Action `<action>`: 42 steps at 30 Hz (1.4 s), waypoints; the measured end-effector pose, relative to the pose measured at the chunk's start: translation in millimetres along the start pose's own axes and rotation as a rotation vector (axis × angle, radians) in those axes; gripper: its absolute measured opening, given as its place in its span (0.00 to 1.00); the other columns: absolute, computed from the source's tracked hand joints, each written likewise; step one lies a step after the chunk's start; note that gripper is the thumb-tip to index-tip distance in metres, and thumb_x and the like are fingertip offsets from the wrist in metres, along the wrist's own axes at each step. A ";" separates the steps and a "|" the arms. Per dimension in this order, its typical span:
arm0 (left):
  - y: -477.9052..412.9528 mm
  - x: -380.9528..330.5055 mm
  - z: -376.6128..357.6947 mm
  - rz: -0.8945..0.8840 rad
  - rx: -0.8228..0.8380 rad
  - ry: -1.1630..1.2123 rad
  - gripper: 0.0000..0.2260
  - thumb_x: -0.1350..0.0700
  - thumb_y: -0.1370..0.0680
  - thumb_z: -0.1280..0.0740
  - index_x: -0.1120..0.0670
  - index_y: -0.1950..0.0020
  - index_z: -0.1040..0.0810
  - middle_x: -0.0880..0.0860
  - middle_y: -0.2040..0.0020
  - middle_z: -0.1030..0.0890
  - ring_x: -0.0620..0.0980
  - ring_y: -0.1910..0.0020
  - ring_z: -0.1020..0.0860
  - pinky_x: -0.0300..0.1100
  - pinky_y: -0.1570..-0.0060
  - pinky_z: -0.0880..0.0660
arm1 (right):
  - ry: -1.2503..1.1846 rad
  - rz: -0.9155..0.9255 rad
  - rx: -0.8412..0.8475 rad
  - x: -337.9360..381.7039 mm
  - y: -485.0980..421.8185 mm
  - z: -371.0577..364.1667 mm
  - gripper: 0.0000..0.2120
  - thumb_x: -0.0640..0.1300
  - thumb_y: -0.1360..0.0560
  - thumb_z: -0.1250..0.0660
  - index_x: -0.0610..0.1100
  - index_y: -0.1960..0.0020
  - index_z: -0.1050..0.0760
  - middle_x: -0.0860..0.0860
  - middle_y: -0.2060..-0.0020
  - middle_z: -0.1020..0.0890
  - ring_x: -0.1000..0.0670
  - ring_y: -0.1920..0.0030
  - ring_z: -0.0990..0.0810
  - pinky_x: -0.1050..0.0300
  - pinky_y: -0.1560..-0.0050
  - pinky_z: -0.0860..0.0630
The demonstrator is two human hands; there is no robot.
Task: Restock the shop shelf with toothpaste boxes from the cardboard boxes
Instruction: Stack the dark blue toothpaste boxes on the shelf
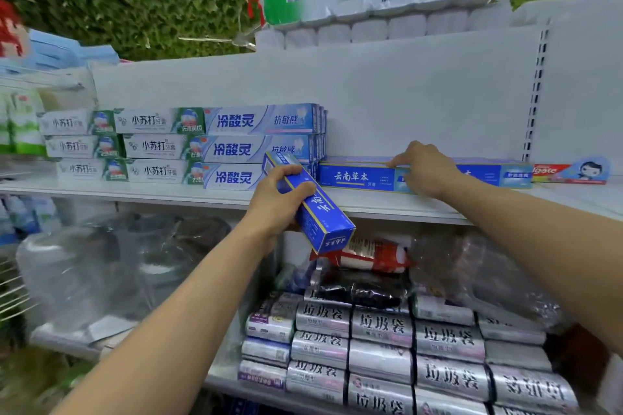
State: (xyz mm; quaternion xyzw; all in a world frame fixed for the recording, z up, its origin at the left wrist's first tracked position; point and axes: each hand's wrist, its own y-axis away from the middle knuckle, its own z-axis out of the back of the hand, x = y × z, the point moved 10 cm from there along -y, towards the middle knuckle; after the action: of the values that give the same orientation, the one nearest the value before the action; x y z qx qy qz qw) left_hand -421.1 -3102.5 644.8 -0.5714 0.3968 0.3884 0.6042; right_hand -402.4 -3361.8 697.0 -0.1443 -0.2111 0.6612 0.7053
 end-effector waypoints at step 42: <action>-31.6 -16.9 -204.5 -0.199 0.222 -0.908 0.34 0.52 0.26 0.32 0.49 0.23 0.43 0.55 0.25 0.42 0.59 0.28 0.39 0.53 0.29 0.37 | 0.211 0.039 -0.067 -175.4 75.5 71.3 0.25 0.49 0.29 0.28 0.52 0.34 0.31 0.50 0.44 0.25 0.48 0.43 0.31 0.53 0.54 0.31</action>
State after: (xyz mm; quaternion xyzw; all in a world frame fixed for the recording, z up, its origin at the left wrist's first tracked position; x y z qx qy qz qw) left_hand -405.7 -3308.5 666.0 -0.3110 0.0753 0.4943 0.8083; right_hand -509.4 -3535.1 703.7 -0.2407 -0.1548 0.6484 0.7054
